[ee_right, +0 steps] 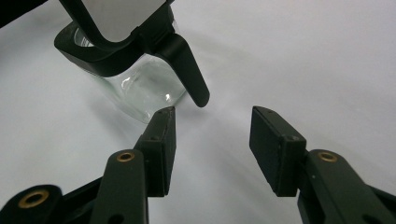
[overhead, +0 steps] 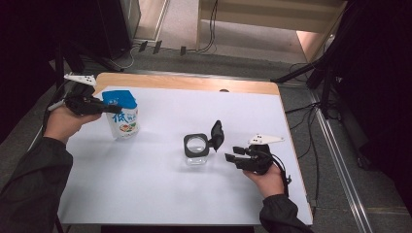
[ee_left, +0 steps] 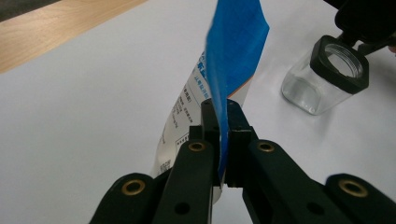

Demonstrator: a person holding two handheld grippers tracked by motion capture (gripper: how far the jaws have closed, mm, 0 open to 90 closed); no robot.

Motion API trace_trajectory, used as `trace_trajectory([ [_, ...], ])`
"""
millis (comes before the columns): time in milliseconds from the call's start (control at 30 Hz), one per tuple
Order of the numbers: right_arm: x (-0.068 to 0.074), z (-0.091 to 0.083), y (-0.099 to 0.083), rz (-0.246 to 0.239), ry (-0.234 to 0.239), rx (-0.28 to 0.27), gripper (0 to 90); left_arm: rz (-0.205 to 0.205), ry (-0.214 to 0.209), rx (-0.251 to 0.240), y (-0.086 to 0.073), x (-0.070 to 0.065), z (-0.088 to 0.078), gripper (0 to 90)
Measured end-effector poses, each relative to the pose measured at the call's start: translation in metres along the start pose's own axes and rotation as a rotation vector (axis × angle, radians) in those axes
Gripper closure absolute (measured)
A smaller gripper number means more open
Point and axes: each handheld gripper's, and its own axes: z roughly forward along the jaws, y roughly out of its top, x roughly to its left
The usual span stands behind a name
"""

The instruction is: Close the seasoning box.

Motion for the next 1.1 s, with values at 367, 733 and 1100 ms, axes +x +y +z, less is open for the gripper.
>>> trace_trajectory([
  [367,0.01,-0.007,0.001,0.002,0.014,-0.027,53.9,-0.015,-0.001,-0.032,0.014,-0.027,-0.004,90.0],
  [733,0.042,-0.016,-0.003,-0.046,0.043,-0.044,58.6,-0.015,-0.047,-0.036,0.023,-0.06,0.002,90.0],
  [1100,0.079,-0.01,0.006,-0.097,0.119,-0.044,70.2,-0.029,-0.058,-0.053,0.02,-0.078,0.003,90.0],
])
